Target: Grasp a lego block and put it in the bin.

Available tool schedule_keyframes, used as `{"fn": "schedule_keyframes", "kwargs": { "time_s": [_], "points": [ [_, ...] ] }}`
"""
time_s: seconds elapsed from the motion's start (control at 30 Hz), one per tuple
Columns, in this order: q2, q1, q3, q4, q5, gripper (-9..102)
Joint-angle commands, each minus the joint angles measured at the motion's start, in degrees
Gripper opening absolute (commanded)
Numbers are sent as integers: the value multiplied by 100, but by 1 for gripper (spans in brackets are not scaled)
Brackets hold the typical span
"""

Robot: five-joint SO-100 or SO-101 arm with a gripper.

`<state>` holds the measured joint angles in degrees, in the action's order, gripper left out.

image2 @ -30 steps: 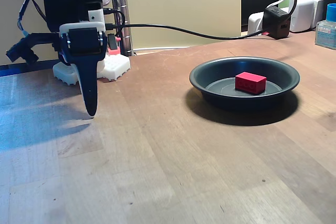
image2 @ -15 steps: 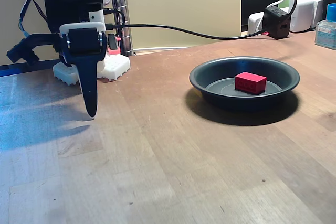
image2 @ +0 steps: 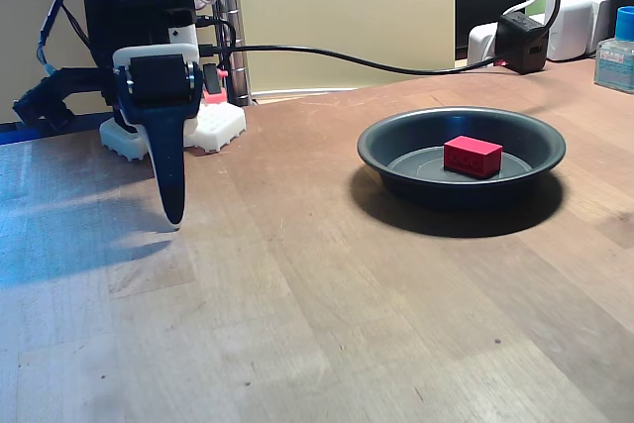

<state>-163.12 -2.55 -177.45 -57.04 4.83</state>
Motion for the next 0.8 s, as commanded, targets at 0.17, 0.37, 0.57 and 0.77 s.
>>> {"fn": "schedule_keyframes", "kwargs": {
  "time_s": [0.17, 0.37, 0.57, 0.77],
  "points": [
    [18, 44, -272, 26, -44, 1],
    [18, 35, -281, 26, -44, 0],
    [18, 35, -316, 18, 9, 1],
    [18, 18, -316, 18, 18, 1]
  ]
}}
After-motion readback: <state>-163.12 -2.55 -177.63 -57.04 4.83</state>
